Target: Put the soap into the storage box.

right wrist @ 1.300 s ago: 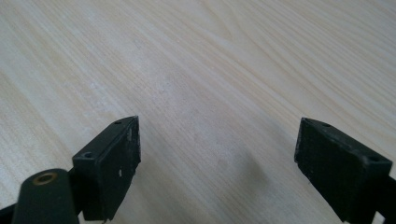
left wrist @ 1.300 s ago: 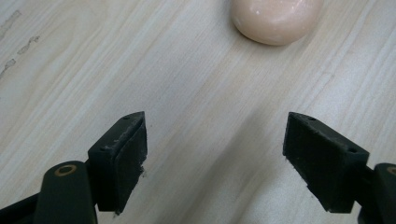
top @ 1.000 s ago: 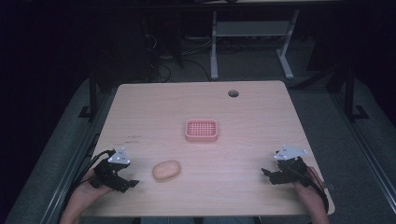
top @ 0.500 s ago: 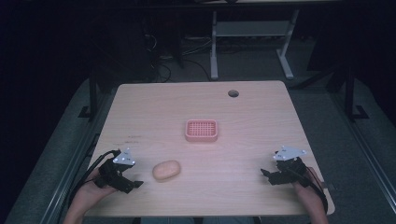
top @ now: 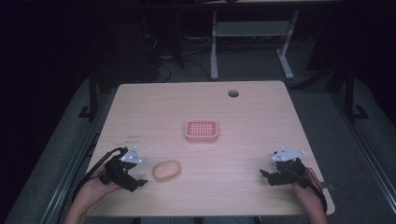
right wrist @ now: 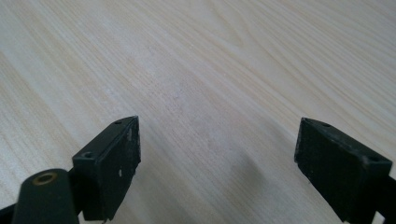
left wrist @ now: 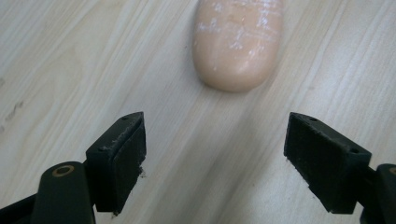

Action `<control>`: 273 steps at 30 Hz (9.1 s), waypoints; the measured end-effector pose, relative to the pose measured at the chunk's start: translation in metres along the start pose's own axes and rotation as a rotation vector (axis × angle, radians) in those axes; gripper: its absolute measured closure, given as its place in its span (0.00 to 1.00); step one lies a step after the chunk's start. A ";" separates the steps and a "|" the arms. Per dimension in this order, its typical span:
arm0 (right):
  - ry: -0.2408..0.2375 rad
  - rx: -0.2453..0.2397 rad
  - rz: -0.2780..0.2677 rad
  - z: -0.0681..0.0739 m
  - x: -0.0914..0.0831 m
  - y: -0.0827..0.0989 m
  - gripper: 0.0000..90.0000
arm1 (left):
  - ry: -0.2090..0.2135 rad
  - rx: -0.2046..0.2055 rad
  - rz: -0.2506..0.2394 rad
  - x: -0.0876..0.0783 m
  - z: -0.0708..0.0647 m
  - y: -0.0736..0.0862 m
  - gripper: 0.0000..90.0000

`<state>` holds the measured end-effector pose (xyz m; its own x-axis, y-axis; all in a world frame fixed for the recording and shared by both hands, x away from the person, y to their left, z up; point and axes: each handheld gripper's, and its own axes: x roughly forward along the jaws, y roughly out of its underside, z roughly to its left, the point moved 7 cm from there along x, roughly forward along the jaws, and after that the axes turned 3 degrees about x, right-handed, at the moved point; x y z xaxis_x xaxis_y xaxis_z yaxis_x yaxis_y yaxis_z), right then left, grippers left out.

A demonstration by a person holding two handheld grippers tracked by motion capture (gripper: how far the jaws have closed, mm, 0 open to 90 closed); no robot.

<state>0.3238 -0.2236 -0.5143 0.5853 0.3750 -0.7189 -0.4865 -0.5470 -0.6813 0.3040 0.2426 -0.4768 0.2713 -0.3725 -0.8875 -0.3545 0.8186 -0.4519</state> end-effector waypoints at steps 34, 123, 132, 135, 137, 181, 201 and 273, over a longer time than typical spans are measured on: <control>-0.008 -0.003 -0.011 0.002 -0.001 -0.002 0.15 | 0.076 0.102 0.081 0.035 -0.010 -0.055 0.24; -0.020 0.031 -0.049 0.000 -0.005 -0.005 0.15 | 0.174 0.132 0.130 0.058 0.007 -0.109 0.36; -0.023 0.043 -0.060 -0.001 -0.005 -0.006 0.15 | 0.175 0.144 0.137 0.058 0.014 -0.122 0.36; -0.024 0.045 -0.059 -0.001 -0.005 -0.007 0.15 | 0.168 0.144 0.140 0.060 0.018 -0.126 0.36; -0.021 0.034 -0.064 -0.001 -0.004 -0.008 0.15 | 0.171 0.149 0.142 0.061 0.019 -0.129 0.36; -0.027 0.049 -0.081 -0.004 -0.006 -0.009 0.15 | 0.171 0.196 0.149 0.074 0.047 -0.191 0.36; -0.026 0.053 -0.084 -0.005 -0.006 -0.009 0.15 | 0.154 0.225 0.154 0.075 0.063 -0.223 0.36; -0.030 0.046 -0.077 -0.007 -0.006 -0.007 0.15 | 0.142 0.184 0.187 0.135 0.086 -0.232 0.36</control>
<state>0.3281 -0.2276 -0.5043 0.6028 0.4375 -0.6672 -0.4705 -0.4804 -0.7401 0.4993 0.0401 -0.4836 0.0837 -0.2552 -0.9633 -0.2152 0.9392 -0.2675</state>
